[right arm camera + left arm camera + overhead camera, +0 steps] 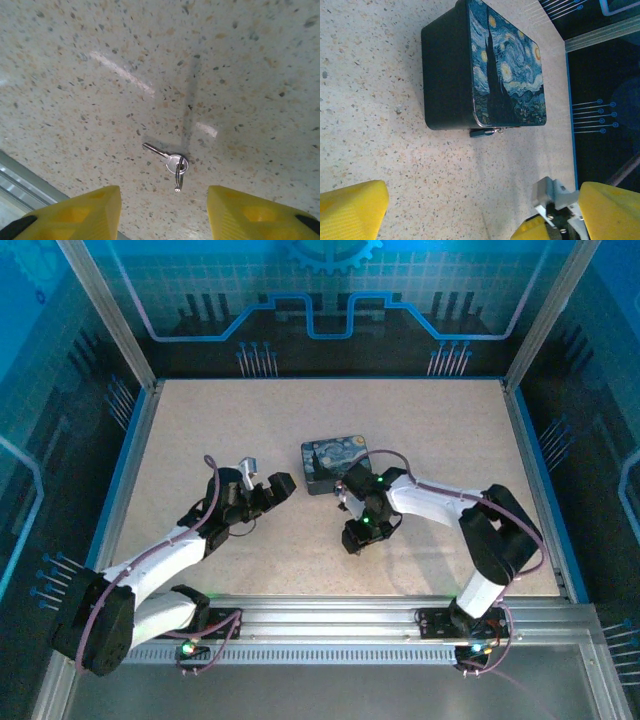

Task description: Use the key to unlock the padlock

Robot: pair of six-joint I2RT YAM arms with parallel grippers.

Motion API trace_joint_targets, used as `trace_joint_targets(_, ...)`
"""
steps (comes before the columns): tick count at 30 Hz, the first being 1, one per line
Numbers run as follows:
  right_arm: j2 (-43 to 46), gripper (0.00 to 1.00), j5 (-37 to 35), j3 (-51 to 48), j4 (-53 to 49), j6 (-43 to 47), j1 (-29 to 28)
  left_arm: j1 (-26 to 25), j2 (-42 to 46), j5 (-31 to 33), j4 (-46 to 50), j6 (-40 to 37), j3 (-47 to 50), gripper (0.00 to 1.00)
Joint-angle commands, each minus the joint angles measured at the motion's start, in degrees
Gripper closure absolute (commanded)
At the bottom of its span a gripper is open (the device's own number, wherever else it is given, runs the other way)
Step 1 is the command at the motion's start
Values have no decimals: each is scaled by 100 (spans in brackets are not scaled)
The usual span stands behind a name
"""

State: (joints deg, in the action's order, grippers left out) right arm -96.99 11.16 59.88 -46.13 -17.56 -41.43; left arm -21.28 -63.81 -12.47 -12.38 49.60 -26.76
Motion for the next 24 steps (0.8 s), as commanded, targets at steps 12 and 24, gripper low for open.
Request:
trace_joint_targets(12, -502, 64, -104, 283, -335, -39, -137, -33, 89, 45, -32, -7, -86, 1)
trace_joint_targets(24, -716, 76, -111, 205, -219, -109, -138, -33, 137, 70, 28, -10, -90, 1)
